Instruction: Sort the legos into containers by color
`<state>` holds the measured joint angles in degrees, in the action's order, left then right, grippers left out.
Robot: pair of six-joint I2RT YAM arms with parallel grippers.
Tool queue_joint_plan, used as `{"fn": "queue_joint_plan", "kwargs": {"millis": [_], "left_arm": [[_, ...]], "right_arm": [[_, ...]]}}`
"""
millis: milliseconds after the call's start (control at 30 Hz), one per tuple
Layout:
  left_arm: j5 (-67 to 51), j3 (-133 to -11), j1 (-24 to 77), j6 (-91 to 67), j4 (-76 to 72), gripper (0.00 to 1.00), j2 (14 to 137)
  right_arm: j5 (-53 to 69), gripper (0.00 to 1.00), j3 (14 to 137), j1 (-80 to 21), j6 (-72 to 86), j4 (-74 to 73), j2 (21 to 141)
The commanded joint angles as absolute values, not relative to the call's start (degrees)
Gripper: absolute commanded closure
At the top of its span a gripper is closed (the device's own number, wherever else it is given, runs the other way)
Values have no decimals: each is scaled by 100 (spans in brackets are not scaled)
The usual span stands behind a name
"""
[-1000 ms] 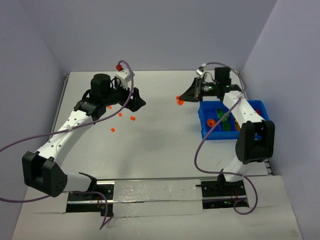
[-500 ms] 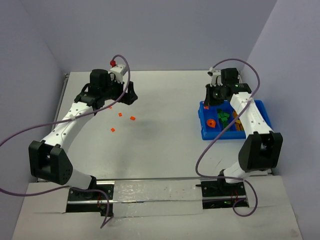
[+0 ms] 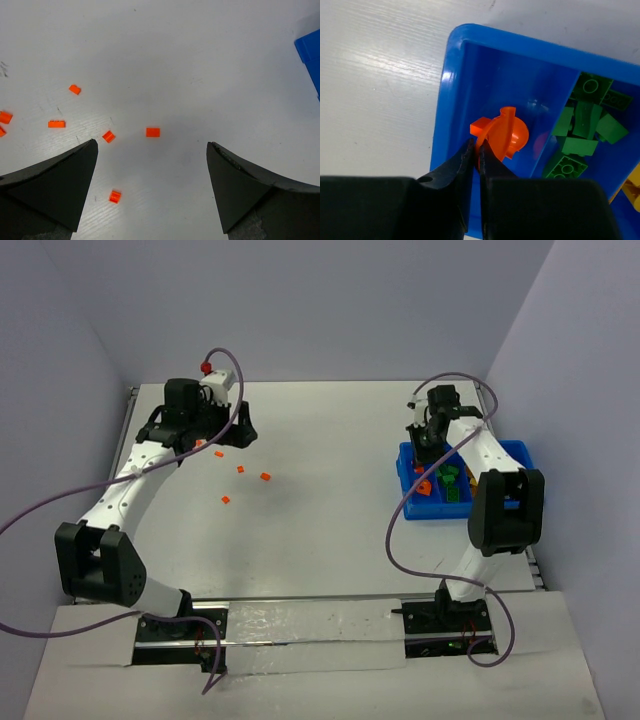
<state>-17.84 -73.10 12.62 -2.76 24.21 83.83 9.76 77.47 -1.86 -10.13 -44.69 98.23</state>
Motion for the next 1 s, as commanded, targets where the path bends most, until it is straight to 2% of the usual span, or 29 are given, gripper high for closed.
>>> {"fn": "queue_joint_plan", "kwargs": {"millis": [0, 67, 100, 200, 333, 400, 533, 600, 700, 733, 767, 967], "left_arm": [[-1694, -7576, 1134, -243, 2681, 1, 8462], [-1685, -7567, 1082, -117, 2789, 1, 8487], [-1674, -7563, 1058, -74, 2835, 1, 8495], [-1675, -7461, 931, 48, 2901, 1, 8530], [-1919, -7347, 817, 443, 3139, 5, 8605], [-2201, -7252, 817, 889, 3312, 11, 8674], [-2489, -7023, 835, 1663, 3257, 16, 8836], [-2484, -7029, 838, 1787, 3189, 20, 8998], [-2230, -7217, 920, 1541, 3017, 33, 9389], [-2105, -7322, 986, 1376, 3036, 41, 9684], [-2015, -7363, 1083, 1174, 3041, 43, 9819], [-1074, -7132, 1828, 485, 2409, 30, 10061]], "right_arm": [[704, 80, 7938, -149, -1088, -4396, 9998], [648, 60, 7933, -155, -1081, -4383, 10019], [637, 54, 7936, -158, -1076, -4386, 10020], [633, 42, 7968, -163, -1072, -4408, 9980], [679, 36, 8069, -167, -1046, -4527, 9956], [851, 30, 8145, -167, -1028, -4614, 9790], [1443, 3, 8275, -239, -989, -4755, 9377], [1635, 1, 8307, -272, -944, -4804, 9269], [1791, 0, 8295, -374, -733, -4797, 9047], [1771, 0, 8275, -427, -666, -4777, 8981], [1745, 0, 8254, -466, -607, -4756, 8944], [1731, 0, 8367, -519, -497, -4825, 8801]]}}
